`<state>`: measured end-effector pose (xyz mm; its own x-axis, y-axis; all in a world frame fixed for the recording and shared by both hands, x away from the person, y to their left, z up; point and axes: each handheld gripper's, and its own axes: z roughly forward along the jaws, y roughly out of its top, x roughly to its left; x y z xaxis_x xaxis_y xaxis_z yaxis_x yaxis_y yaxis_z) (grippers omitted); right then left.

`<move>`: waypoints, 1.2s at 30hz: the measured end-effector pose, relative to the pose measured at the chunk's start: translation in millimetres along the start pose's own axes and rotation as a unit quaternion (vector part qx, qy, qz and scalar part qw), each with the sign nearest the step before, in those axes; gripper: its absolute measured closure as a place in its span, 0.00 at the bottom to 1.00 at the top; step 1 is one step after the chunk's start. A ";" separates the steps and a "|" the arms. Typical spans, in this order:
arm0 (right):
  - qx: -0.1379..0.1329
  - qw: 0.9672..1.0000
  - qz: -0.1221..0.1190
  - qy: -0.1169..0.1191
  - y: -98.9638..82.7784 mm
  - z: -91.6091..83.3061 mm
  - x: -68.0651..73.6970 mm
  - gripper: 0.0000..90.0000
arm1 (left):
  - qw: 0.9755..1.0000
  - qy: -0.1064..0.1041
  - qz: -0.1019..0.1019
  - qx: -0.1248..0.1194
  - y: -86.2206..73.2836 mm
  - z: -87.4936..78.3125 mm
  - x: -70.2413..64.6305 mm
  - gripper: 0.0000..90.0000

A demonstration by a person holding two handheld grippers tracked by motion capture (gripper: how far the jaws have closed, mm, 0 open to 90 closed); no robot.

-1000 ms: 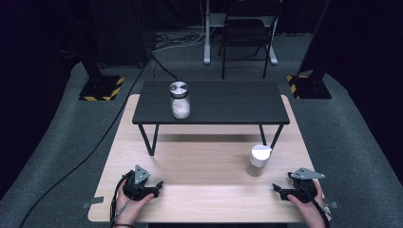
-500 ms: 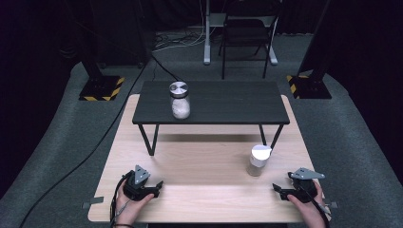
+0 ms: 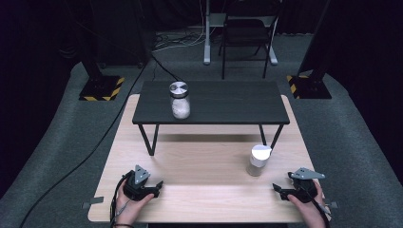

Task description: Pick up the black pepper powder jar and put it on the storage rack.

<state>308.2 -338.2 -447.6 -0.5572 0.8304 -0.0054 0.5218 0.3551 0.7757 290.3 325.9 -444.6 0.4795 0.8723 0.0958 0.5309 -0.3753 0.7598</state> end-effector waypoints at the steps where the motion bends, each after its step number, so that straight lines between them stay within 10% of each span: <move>1: -0.002 1.000 0.000 0.000 -0.7 -0.4 0.1 0.18 | 1.000 0.000 0.000 0.000 0.0 0.0 0.0 0.20; 36: -0.071 0.995 -0.018 0.064 24.1 14.5 5.9 0.18 | 1.000 -0.002 0.000 0.001 0.5 0.2 0.7 0.20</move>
<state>326.8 -318.4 -438.2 -0.6567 0.7532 0.0381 0.4077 0.3121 0.8581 291.0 326.2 -444.3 0.4820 0.8712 0.0932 0.5327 -0.3759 0.7582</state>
